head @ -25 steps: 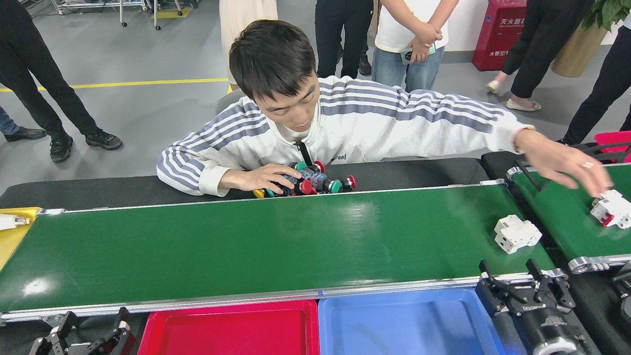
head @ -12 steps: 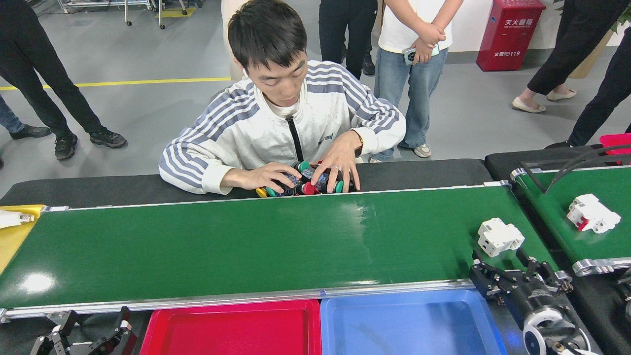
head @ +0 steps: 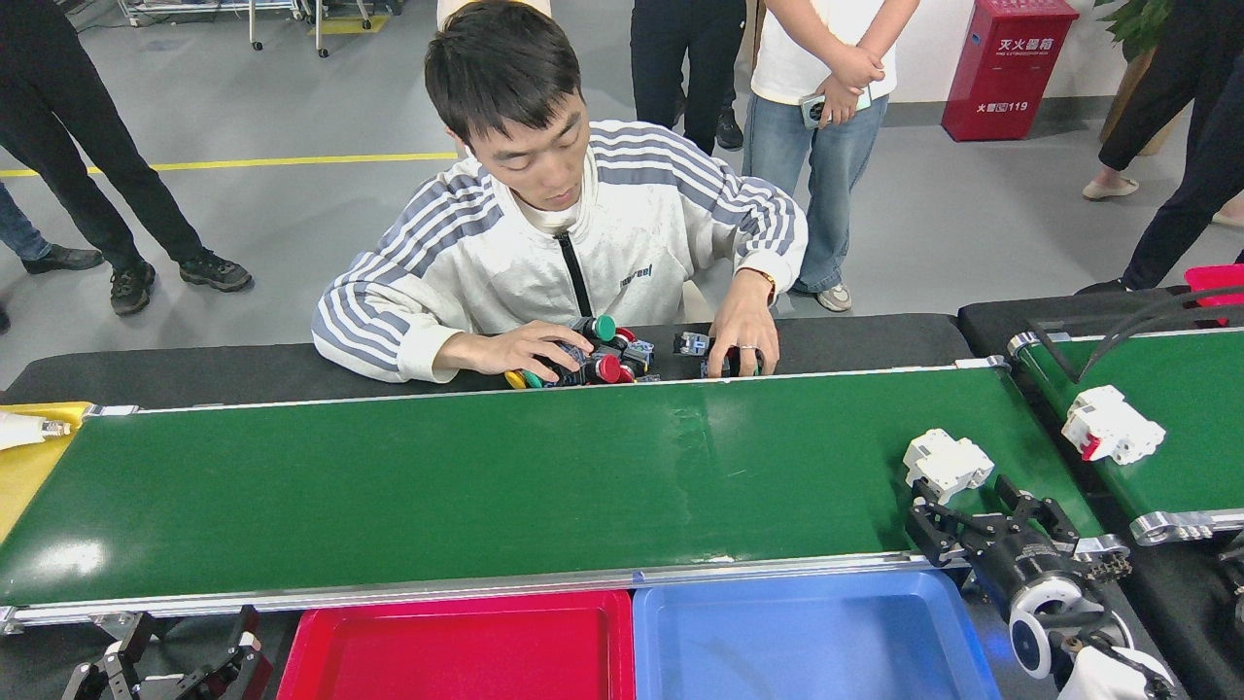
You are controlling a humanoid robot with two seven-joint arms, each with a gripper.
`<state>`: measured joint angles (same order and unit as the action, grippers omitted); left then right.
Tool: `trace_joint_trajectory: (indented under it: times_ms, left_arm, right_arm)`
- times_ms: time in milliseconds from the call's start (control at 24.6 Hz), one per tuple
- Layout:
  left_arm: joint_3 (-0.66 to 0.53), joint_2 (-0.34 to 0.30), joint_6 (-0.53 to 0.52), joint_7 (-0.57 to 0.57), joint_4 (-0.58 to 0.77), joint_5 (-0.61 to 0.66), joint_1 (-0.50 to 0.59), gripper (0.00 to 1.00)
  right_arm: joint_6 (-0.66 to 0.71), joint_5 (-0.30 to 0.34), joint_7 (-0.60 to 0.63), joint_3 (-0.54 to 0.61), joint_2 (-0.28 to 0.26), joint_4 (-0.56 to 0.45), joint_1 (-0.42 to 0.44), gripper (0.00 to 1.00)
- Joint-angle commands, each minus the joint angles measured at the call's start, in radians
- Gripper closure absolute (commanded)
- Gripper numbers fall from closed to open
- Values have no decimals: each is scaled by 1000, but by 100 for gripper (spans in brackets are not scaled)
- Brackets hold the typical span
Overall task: Pick switch part from conveyor to tray
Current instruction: 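Grasp the white switch part with the right gripper, lift toward blue tray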
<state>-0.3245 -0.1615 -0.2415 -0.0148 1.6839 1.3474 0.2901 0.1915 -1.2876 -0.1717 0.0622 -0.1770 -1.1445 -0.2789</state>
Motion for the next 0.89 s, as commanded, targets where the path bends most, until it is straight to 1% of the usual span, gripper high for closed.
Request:
trace_joint_trajectory:
  times_ms: [0, 81, 122, 162, 203, 243, 325, 365, 446, 568, 649, 730, 812, 852]
  left_arm:
    - [-2, -13, -2, -7, 8, 1, -8, 0]
    - [-2, -13, -2, -7, 8, 3, -11, 0]
    - [-2, -13, -2, -7, 7, 3, -11, 0]
    - [-2, -13, -2, -7, 7, 4, -12, 0]
    - [-2, -13, -2, -8, 5, 3, -14, 0]
    - [-2, -13, -2, -7, 5, 4, -14, 0]
    - [-2, -15, -2, -8, 5, 4, -12, 0]
    - [-2, -15, -2, -7, 5, 4, -11, 0]
    - [-2, -15, -2, -8, 5, 3, -5, 0]
    - [-4, -13, -2, -8, 7, 3, -2, 0]
    - [-4, -12, -2, -8, 8, 1, 0, 0]
    - [-4, -12, -2, -7, 8, 1, 0, 0]
    - [-5, -10, -2, -8, 8, 1, 0, 0]
    - [-7, -10, -2, -7, 8, 1, 1, 0]
  right_arm:
    - [-4, 2, 3, -15, 8, 12, -37, 0]
    - [-29, 2, 3, -53, 24, 37, -68, 1]
    - [-63, 2, 3, -76, 34, 51, -83, 3]
    - [-96, 1, 5, -113, 42, 66, -102, 15]
    - [-110, -1, 6, -162, 37, 77, -114, 33]
    - [-118, 1, 6, -194, 34, 86, -125, 48]
    - [-119, 10, 9, -217, 37, 92, -138, 83]
    - [-119, 11, 11, -217, 37, 92, -138, 91]
    - [-115, 13, 12, -217, 40, 80, -138, 98]
    - [-112, 21, 14, -217, 42, 52, -134, 98]
    - [-96, 25, 32, -223, 44, -20, -108, 98]
    - [-9, 45, 74, -223, 36, -159, -5, 98]
    - [97, 56, 81, -205, 17, -327, 144, 98]
    - [137, 57, 83, -183, 7, -402, 222, 92]
